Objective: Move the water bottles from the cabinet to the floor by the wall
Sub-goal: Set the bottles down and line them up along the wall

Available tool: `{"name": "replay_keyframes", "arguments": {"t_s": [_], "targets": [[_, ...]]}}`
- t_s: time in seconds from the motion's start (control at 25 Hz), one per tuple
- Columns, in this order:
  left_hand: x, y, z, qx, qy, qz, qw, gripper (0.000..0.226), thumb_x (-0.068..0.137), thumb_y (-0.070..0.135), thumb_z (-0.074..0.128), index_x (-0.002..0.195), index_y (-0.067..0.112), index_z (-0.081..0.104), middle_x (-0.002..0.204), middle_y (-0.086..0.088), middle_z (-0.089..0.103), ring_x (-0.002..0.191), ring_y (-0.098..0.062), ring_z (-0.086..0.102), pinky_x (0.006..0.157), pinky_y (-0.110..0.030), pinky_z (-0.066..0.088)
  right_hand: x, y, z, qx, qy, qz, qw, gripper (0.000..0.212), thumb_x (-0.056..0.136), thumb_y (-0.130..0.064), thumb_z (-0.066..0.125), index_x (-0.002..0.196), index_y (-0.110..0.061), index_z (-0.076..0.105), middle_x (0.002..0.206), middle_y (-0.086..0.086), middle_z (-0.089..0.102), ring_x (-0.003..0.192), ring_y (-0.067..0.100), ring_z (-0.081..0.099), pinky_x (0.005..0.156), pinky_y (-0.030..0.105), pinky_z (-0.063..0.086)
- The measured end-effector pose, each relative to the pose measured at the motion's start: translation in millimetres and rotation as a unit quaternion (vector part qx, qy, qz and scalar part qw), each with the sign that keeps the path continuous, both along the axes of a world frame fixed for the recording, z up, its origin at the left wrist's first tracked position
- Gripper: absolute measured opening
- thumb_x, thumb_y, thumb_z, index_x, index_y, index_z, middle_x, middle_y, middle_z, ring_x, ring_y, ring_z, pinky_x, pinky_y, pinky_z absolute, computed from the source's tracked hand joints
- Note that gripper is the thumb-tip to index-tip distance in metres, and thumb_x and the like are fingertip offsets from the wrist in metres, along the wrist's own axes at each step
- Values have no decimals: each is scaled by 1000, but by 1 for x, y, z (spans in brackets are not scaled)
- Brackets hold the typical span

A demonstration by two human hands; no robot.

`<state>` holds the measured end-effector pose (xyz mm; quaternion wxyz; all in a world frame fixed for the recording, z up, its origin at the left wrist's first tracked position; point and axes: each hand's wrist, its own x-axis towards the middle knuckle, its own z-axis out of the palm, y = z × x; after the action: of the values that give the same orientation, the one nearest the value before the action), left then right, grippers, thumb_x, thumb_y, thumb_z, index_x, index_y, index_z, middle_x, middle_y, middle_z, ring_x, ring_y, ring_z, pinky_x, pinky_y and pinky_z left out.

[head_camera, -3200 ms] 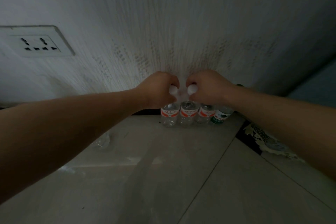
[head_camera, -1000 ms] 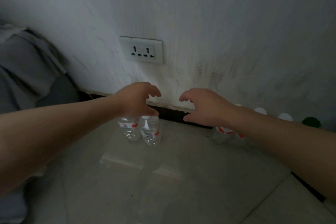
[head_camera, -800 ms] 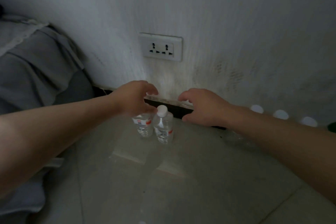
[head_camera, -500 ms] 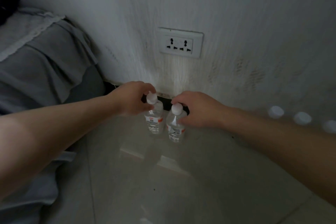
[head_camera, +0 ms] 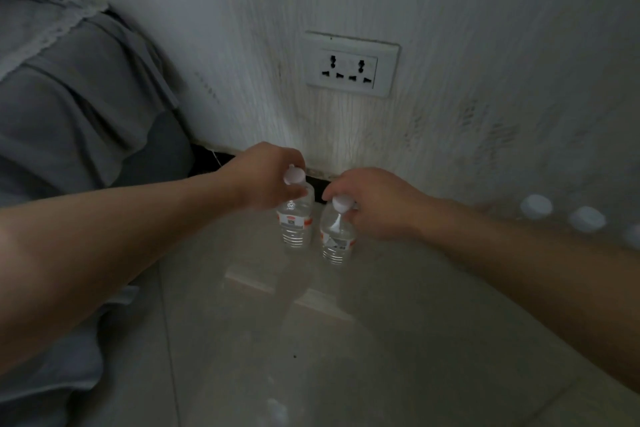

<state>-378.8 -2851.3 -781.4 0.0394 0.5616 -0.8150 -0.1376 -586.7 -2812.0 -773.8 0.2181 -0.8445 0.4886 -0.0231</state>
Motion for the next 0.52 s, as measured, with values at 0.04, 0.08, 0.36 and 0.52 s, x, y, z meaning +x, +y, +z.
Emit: {"name": "replay_keyframes", "arguments": {"t_s": [0.04,0.08,0.36,0.52], "targets": [[-2,0,0,-1,2,1,1000,35,80,43,74,107,22,66,97,-1,68,90,-20,63,77,-34,52,-1,0,0,0,0,-1,1000,47,82,-6,59,125,-25,63,118,-1,64,108,20,58,92,38,49],[-4,0,0,-1,3,1,1000,34,80,42,74,105,21,67,95,0,68,89,-20,63,75,-33,52,-2,-1,-1,-1,2,-2,1000,46,83,-6,59,125,-24,63,119,-2,64,108,20,58,92,36,48],[-18,-2,9,12,-19,-23,999,37,78,33,76,113,21,69,103,1,70,91,-15,61,76,-27,45,-22,-5,1,-8,-3,-28,1000,36,85,-20,62,121,-21,65,117,0,66,107,20,59,91,39,49],[-36,2,17,8,-15,-42,999,36,78,30,75,112,22,70,103,0,71,94,-17,62,79,-29,48,-38,-1,6,-20,-5,-59,998,33,86,-22,60,118,-20,66,114,2,68,104,22,61,89,39,50]]}}
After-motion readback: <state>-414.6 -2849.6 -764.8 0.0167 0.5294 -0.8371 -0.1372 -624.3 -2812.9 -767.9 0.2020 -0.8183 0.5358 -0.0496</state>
